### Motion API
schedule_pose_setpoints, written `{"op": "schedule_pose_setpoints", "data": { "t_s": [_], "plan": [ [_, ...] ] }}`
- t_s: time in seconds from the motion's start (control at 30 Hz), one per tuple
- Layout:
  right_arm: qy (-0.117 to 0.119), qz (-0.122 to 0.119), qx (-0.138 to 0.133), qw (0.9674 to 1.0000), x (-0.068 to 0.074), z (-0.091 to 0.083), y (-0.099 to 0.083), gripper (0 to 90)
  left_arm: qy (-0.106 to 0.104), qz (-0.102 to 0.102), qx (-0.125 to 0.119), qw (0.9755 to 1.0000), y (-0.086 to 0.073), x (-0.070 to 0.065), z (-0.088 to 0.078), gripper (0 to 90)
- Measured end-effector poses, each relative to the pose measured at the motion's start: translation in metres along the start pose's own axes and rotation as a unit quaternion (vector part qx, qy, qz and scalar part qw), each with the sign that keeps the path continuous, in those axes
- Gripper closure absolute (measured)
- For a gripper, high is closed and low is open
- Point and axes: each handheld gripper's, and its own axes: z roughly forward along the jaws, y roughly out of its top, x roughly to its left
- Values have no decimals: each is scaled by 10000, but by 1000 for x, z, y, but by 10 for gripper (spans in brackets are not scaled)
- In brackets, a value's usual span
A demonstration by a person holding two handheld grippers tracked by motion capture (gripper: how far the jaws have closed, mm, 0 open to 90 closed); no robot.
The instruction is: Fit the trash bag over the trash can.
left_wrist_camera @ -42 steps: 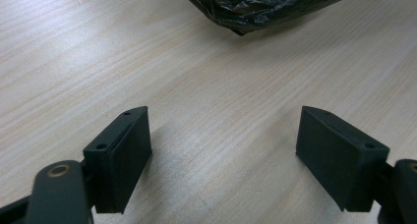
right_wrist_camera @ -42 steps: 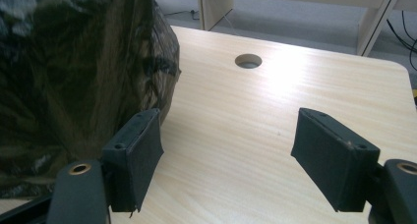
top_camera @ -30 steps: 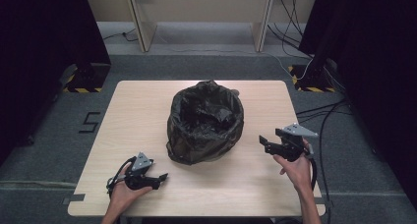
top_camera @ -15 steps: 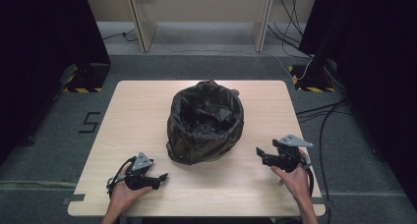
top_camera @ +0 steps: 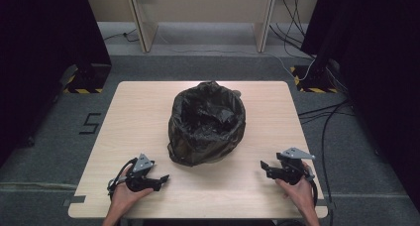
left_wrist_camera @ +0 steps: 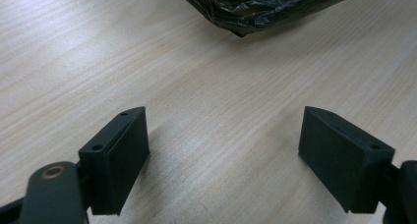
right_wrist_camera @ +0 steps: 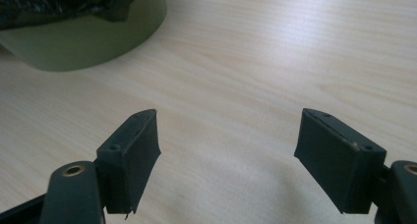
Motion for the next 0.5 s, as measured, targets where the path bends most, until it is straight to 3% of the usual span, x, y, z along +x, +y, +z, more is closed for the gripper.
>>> {"op": "schedule_pose_setpoints", "data": {
  "t_s": [0.5],
  "plan": [
    [-47, -25, 382, 9993, 7, -3, -22, 172, 1, 0, 0, 10000, 0, 0, 0, 181]
  ]
}}
